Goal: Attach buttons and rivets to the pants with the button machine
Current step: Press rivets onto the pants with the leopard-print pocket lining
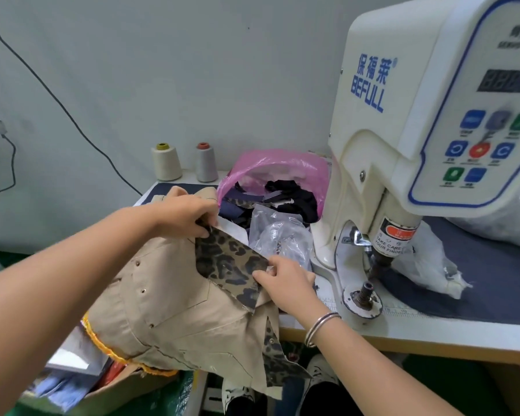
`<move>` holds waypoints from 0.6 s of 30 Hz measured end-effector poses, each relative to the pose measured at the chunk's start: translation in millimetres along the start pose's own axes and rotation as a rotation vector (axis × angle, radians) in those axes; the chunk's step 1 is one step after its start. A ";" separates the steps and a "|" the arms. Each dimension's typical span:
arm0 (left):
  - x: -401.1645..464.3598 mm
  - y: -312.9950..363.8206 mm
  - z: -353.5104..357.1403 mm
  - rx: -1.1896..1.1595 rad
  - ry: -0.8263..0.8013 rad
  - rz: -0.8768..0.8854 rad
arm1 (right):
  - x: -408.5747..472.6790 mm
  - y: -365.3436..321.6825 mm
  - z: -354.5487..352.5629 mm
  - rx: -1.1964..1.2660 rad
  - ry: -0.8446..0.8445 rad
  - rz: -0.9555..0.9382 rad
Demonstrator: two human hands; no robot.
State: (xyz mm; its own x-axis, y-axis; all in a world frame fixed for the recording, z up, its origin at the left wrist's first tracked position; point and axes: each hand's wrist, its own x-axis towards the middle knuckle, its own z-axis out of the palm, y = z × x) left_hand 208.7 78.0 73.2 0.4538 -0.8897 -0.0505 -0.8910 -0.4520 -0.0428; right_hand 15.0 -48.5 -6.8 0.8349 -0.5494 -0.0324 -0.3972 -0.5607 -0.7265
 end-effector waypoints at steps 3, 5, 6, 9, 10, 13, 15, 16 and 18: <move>-5.0 0.3 -16.8 0.108 -0.054 0.002 | -5.3 -6.6 -12.5 -0.062 -0.010 -0.013; -10.4 3.6 -31.7 0.296 -0.152 -0.009 | -20.0 -7.6 -22.2 -0.025 -0.030 -0.058; -14.9 6.2 -39.5 0.310 -0.198 -0.016 | -29.2 -5.9 -26.1 0.027 -0.047 -0.091; -31.1 20.4 -64.2 -0.202 -0.274 -0.023 | -62.5 2.9 -42.5 0.324 -0.089 -0.192; -36.6 29.3 -68.8 -0.451 -0.294 -0.004 | -71.4 8.9 -51.0 0.476 -0.106 -0.200; -42.7 58.1 -63.9 -0.844 -0.308 0.139 | -87.7 35.8 -80.5 0.783 -0.185 -0.117; -41.4 82.5 -44.2 -0.969 -0.321 0.190 | -92.4 59.5 -96.2 0.796 -0.216 -0.024; -39.3 94.0 -30.9 -1.022 -0.326 0.194 | -93.5 72.3 -102.5 0.762 -0.216 0.022; -32.7 113.8 -1.0 -1.100 -0.334 0.199 | -95.5 95.3 -113.2 0.669 -0.217 0.107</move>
State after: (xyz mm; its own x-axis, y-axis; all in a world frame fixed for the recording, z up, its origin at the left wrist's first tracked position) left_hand 92.5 55.6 71.0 0.1402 -0.9640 -0.2260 -0.4052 -0.2641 0.8752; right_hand -145.7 -119.7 4.7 0.8890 -0.4056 -0.2126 -0.2204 0.0279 -0.9750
